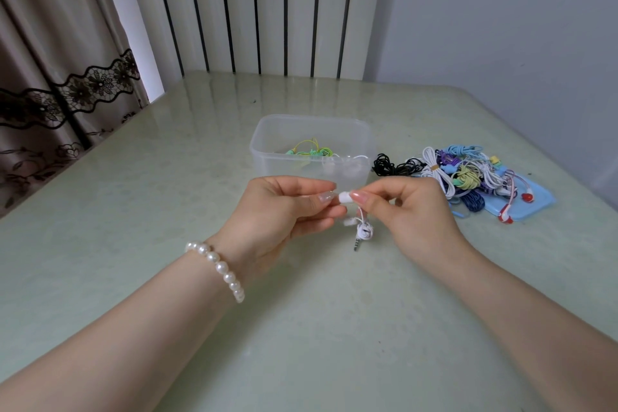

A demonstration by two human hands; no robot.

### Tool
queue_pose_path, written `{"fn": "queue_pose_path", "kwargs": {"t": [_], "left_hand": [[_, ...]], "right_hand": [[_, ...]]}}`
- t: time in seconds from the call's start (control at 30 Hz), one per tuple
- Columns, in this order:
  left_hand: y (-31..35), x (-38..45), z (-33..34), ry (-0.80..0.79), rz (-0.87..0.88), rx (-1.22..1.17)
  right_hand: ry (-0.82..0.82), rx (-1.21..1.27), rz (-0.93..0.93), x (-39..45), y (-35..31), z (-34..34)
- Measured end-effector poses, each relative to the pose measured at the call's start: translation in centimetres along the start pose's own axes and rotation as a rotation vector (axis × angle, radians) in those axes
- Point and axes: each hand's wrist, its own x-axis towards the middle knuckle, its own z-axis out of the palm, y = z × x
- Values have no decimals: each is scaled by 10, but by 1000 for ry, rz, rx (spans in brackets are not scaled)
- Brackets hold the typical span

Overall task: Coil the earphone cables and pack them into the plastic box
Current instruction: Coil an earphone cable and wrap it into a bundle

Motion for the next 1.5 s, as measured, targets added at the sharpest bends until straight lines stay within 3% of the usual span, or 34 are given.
{"fn": "queue_pose_path", "kwargs": {"t": [0.2, 0.33, 0.5, 0.77, 0.87, 1.0, 1.17, 1.33, 1.5], "left_hand": [[0, 1, -2, -7, 82, 191], [2, 2, -5, 57, 136, 487], [-3, 0, 1, -66, 120, 573], [-7, 3, 0, -27, 145, 444], [-6, 3, -2, -22, 173, 443], [-7, 1, 1, -63, 123, 375], [-4, 0, 0, -57, 82, 236], [-3, 1, -3, -64, 63, 141], [1, 1, -5, -144, -4, 70]], "right_hand": [[-71, 163, 124, 2, 0, -2], [-69, 279, 188, 4, 1, -4], [-34, 356, 245, 4, -3, -5], [-9, 304, 275, 3, -6, -6], [28, 149, 304, 3, -2, -7], [-39, 17, 360, 2, 0, -5], [-43, 28, 187, 0, -6, -3], [-173, 75, 54, -7, -12, 2], [-70, 89, 47, -4, -11, -1]]}}
